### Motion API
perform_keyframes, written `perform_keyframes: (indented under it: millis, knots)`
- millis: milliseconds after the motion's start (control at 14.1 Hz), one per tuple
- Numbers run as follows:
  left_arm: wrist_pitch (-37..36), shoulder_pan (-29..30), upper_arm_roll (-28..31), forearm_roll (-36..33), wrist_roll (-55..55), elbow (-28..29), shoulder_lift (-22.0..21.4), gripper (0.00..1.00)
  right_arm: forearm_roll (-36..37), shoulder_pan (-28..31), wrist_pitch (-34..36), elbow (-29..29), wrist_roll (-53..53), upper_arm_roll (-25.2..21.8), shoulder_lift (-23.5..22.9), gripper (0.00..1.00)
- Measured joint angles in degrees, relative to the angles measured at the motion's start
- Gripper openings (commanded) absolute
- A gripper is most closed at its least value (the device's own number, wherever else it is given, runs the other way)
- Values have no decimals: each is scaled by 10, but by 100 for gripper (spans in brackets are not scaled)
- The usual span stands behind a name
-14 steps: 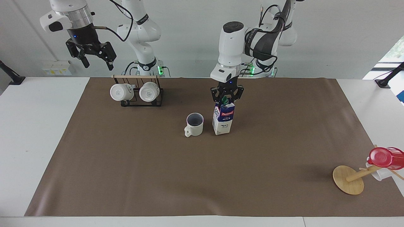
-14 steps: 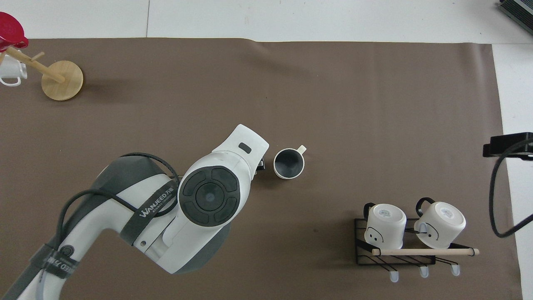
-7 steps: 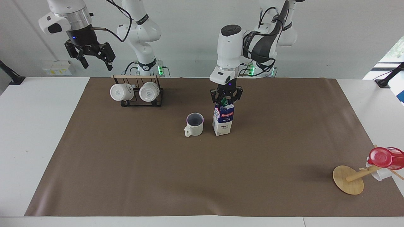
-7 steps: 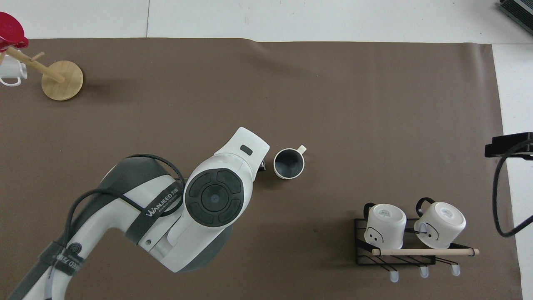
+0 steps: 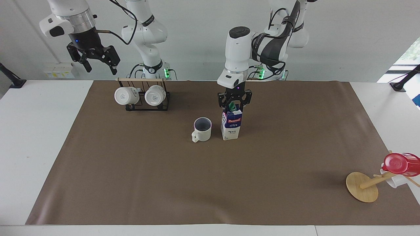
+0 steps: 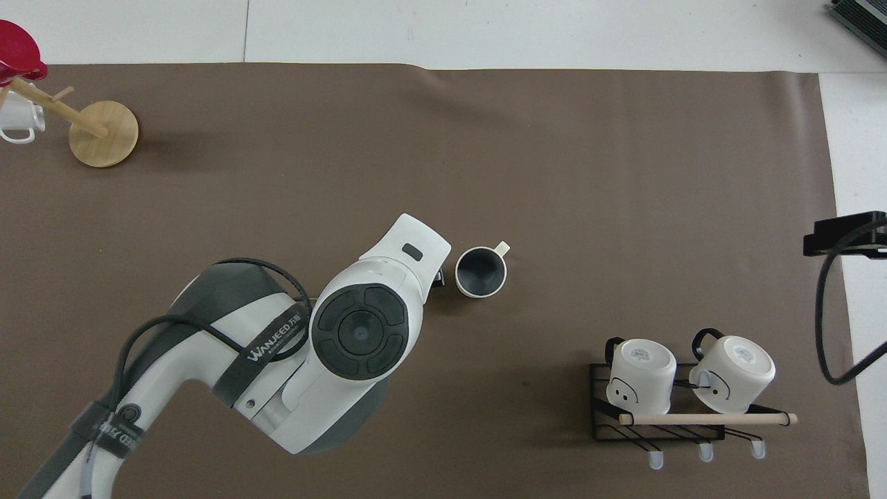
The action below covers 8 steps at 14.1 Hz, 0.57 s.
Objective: Place cup and milk on table
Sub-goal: 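Lower the milk carton beside the mug with the left gripper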
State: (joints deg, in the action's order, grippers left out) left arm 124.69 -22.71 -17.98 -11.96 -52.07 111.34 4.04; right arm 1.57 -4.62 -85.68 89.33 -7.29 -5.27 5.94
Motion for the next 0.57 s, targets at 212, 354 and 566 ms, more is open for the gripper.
perform_keyframes:
  millis: [212,354,566]
  knots:
    - [-2,-1,0,-1,3,-2,0,100,0,0,0,-1,0,0,0,100]
    - [-25,-1,1,-1,4,-16,-1,100,0,0,0,-1,0,0,0,100]
    - [-108,-1,5,29,13,-70,-4,100,0,0,0,-1,0,0,0,100]
